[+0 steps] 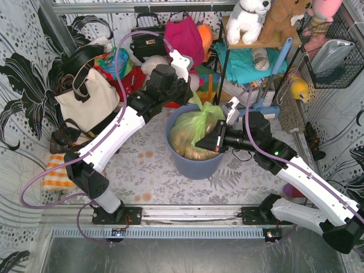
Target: Tie the trash bag
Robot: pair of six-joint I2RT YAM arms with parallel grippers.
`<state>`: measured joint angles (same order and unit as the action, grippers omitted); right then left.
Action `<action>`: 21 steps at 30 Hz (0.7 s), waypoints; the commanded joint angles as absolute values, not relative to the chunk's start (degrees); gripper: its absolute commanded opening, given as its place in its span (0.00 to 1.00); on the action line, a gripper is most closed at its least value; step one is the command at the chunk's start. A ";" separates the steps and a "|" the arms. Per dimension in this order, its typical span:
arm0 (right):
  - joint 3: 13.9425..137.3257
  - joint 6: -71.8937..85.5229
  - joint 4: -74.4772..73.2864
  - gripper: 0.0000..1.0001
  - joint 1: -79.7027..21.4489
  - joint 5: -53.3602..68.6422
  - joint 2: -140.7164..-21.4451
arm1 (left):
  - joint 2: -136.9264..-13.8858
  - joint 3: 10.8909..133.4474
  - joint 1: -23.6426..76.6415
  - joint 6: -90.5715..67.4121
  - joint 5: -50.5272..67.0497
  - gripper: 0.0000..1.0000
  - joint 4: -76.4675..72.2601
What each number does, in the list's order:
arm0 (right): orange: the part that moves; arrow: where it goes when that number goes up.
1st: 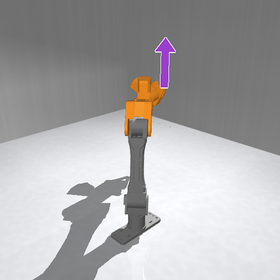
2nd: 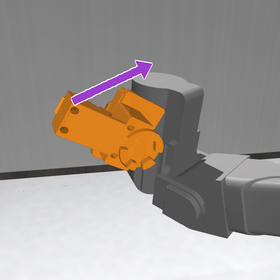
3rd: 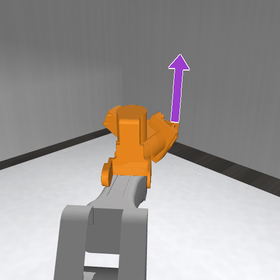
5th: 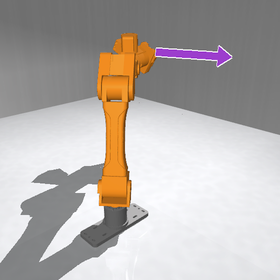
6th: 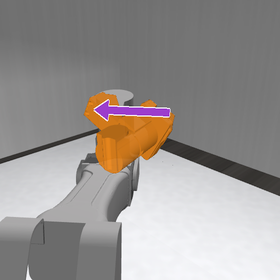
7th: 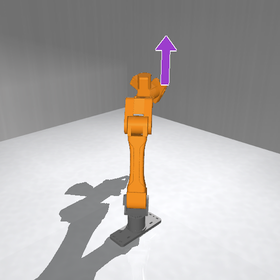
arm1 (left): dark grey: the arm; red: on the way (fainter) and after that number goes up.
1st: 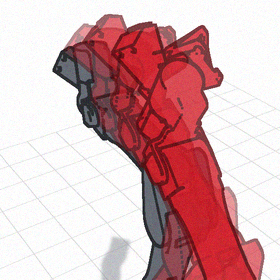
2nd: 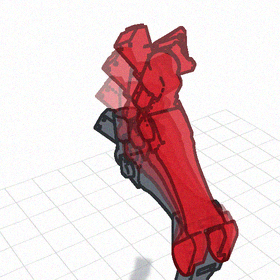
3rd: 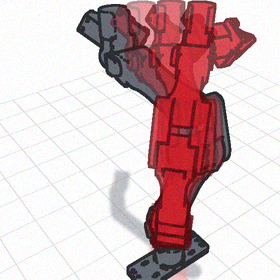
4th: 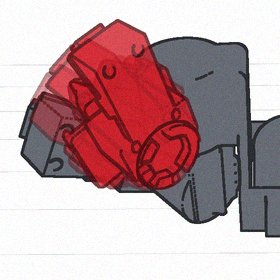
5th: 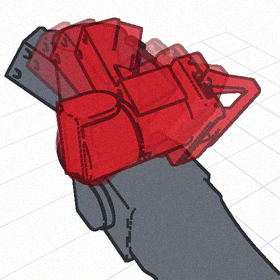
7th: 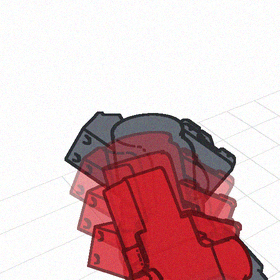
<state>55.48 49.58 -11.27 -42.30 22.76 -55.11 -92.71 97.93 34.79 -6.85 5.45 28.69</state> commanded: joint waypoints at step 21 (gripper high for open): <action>56.55 45.18 -5.06 0.00 -45.44 41.09 -52.85 | -95.08 87.88 40.15 -6.12 -21.86 0.00 5.15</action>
